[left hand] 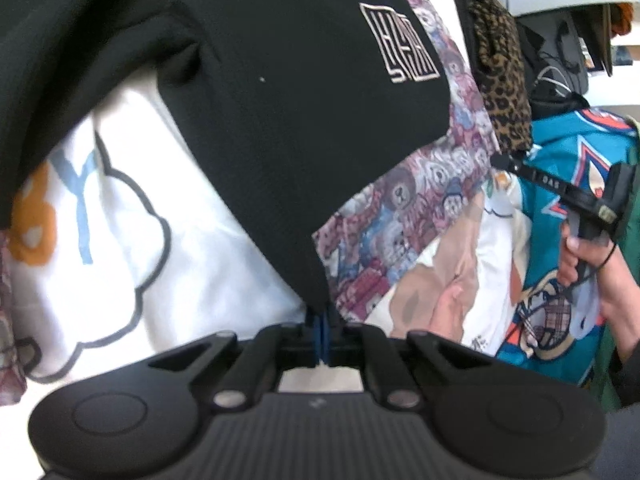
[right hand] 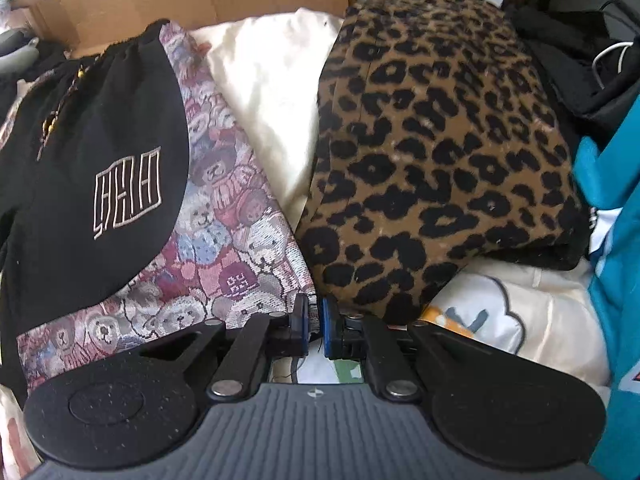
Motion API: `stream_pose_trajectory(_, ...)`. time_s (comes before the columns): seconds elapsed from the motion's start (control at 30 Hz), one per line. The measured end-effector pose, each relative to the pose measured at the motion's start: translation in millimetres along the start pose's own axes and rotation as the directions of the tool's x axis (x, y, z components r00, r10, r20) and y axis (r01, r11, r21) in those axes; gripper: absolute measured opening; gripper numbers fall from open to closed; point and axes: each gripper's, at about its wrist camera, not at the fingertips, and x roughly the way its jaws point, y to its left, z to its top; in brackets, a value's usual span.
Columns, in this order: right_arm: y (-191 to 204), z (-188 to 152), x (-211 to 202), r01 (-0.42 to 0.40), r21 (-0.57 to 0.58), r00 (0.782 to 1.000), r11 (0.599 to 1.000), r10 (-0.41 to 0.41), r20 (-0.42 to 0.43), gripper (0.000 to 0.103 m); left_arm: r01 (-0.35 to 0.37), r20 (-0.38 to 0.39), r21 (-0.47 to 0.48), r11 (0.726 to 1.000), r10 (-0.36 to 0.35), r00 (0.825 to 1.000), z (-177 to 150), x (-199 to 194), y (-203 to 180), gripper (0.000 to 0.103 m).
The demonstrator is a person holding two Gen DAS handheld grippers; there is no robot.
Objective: Fold clothes
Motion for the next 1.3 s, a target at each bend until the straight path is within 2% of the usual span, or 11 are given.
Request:
stream_pose_trajectory(0.13, -9, 2, 2, -0.039, 0.071, 0.999, 0.997, 0.037, 0.019, 0.015, -0.003, 0.032, -0.015, 1.0, 0.004, 0.999, 5, -7, 4, 0.037)
stream_pose_trajectory(0.2, -12, 2, 5, -0.034, 0.079, 0.999, 0.996, 0.032, 0.018, 0.038, 0.014, 0.03, -0.032, 0.999, -0.013, 0.999, 5, -5, 5, 0.04)
stream_pose_trajectory(0.27, -14, 0, 10, -0.039, 0.076, 0.999, 0.996, 0.039, 0.004, 0.04, 0.021, 0.026, -0.045, 0.999, -0.02, 0.999, 6, -1, 4, 0.04)
stream_pose_trajectory(0.37, -12, -2, 20, -0.049, 0.078, 0.999, 0.996, 0.051, -0.02, 0.04, 0.033, 0.021, -0.057, 0.998, -0.032, 0.999, 5, 5, 5, 0.029)
stream_pose_trajectory(0.4, -11, -1, 21, -0.056, 0.077, 0.998, 0.995, 0.058, -0.017, 0.039, 0.037, 0.014, -0.057, 0.998, -0.036, 0.999, 4, 7, 5, 0.004)
stream_pose_trajectory(0.43, -11, -1, 21, -0.068, 0.078, 0.998, 0.995, 0.069, -0.012, 0.032, 0.04, 0.005, -0.051, 0.998, -0.039, 0.999, 4, 9, 4, 0.003)
stream_pose_trajectory(0.47, -12, -1, 21, -0.083, 0.081, 0.996, 0.993, 0.084, -0.008, 0.009, 0.035, 0.004, -0.039, 0.999, -0.035, 0.999, 3, 8, 2, 0.003)
stream_pose_trajectory(0.53, -10, 2, 16, -0.08, 0.064, 0.997, 0.995, 0.081, -0.005, 0.006, 0.038, -0.001, -0.013, 0.999, -0.038, 0.999, 3, 5, -2, 0.002)
stream_pose_trajectory(0.83, -12, 14, -17, 0.007, 0.002, 0.998, 1.0, -0.007, 0.06, 0.003, 0.087, -0.016, 0.083, 0.993, -0.086, 0.996, 1, -8, -22, 0.002)
stream_pose_trajectory(1.07, -13, 13, -6, 0.068, -0.003, 0.998, 0.998, -0.068, 0.014, 0.004, 0.031, -0.043, 0.05, 0.998, -0.029, 0.999, 0, 19, -9, 0.003)
stream_pose_trajectory(1.3, -6, 28, -24, 0.064, 0.007, 0.998, 0.998, -0.064, 0.028, 0.015, -0.04, 0.01, 0.098, 0.994, 0.039, 0.999, -1, -12, -11, 0.036)
